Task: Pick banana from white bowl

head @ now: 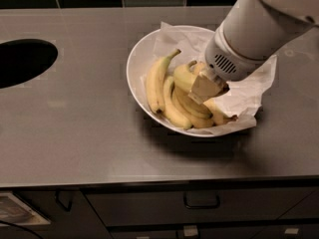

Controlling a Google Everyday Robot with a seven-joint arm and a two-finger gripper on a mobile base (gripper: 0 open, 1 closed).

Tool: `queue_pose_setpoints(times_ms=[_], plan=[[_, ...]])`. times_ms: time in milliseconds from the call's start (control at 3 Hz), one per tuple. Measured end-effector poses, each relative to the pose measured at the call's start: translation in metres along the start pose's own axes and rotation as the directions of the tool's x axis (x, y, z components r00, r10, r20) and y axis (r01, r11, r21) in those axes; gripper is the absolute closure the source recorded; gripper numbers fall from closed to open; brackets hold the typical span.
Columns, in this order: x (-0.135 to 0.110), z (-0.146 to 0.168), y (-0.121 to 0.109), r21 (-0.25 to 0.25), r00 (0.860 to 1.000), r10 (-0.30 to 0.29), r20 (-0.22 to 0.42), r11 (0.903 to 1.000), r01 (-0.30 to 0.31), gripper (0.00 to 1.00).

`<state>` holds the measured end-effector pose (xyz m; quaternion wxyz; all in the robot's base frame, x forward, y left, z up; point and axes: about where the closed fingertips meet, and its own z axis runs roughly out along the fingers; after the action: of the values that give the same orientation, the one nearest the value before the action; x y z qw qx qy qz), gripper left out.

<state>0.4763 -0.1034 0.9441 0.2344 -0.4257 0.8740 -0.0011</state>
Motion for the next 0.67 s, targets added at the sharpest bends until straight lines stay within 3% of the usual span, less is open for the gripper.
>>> queue_pose_setpoints(times_ms=[667], plan=[[0.001, -0.052, -0.016, 0.051, 0.993, -0.035, 0.116, 0.9983, 0.029, 1.0]])
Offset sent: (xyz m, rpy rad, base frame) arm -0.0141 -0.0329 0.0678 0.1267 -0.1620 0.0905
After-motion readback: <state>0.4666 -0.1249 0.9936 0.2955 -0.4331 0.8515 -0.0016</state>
